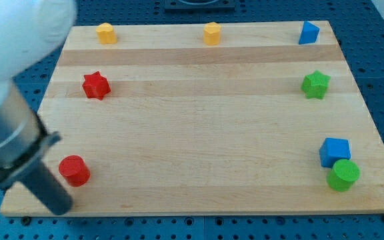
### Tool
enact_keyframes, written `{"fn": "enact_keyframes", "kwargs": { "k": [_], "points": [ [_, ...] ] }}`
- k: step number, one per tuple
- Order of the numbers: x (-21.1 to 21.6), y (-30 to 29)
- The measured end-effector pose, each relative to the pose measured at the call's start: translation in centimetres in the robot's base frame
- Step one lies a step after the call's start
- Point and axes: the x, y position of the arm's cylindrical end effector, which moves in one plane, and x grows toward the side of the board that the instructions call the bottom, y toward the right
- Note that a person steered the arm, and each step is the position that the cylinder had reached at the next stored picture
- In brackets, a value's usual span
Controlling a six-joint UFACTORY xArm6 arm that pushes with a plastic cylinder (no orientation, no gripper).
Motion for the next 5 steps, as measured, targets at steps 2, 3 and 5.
{"fn": "enact_keyframes", "kwargs": {
  "k": [2, 3, 5],
  "points": [
    [-4.0, -1.8],
    [-4.2, 0.3],
    [-5.4, 6.6]
  ]
}}
